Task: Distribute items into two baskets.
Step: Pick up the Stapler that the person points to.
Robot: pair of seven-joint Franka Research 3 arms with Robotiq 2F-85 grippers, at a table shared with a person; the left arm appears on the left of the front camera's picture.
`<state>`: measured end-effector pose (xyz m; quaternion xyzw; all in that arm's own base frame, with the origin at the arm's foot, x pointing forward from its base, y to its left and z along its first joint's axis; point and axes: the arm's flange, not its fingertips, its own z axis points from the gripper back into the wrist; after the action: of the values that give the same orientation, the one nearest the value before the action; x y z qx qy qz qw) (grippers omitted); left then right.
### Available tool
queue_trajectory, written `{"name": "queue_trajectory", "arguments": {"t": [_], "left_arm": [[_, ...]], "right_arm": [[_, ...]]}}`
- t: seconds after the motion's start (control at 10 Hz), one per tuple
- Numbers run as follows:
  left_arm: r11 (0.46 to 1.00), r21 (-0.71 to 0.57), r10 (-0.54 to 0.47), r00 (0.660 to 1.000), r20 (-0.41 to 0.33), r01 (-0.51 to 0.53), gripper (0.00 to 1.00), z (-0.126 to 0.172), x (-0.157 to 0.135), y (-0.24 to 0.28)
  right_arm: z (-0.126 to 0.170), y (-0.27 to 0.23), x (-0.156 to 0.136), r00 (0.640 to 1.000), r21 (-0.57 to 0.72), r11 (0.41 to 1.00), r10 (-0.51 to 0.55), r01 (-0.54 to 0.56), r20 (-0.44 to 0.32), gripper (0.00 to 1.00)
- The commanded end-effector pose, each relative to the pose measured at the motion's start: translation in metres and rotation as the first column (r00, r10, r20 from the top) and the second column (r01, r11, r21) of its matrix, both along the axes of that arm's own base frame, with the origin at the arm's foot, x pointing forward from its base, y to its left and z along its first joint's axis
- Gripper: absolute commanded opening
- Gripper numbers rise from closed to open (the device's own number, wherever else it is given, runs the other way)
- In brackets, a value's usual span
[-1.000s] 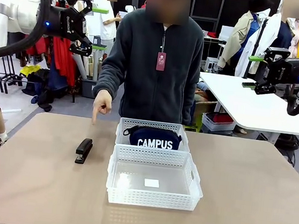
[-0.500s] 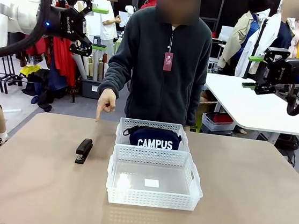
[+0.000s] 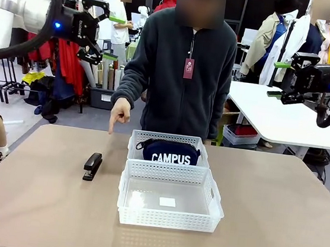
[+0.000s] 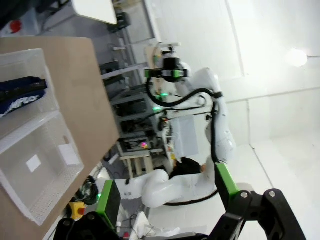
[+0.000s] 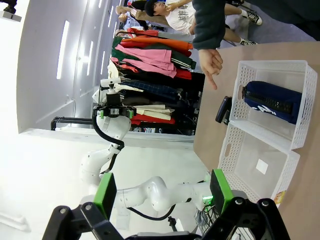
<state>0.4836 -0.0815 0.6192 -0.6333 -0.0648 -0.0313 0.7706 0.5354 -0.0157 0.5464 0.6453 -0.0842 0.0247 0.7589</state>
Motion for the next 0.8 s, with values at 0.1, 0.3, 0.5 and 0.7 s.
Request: {"name": "queue_trajectory", "arguments": {"t": [0.1, 0.3, 0.5, 0.7], "left_arm": [[0.979, 0.204, 0.036, 0.992, -0.121, -0.011, 1.0, -0.001, 0.002, -0.006], [0.936, 0.351, 0.085, 0.987, -0.135, -0.032, 1.0, -0.01, 0.001, -0.009], [0.877, 0.476, 0.133, 0.983, -0.125, -0.058, 1.0, -0.019, 0.004, -0.005], [0.798, 0.602, 0.17, 0.97, -0.173, -0.033, 1.0, -0.039, 0.007, -0.01]], "right_arm": [[0.002, 0.0, 0.0, 1.0, 0.001, 1.0, -0.003, 0.003, 0.001, 1.0], [0.002, 0.0, 0.0, 1.0, 0.001, 1.0, -0.003, 0.003, 0.001, 1.0], [0.002, 0.0, 0.0, 1.0, 0.001, 1.0, -0.003, 0.003, 0.001, 1.0], [0.002, 0.0, 0.0, 1.0, 0.001, 1.0, -0.003, 0.003, 0.001, 1.0]]}}
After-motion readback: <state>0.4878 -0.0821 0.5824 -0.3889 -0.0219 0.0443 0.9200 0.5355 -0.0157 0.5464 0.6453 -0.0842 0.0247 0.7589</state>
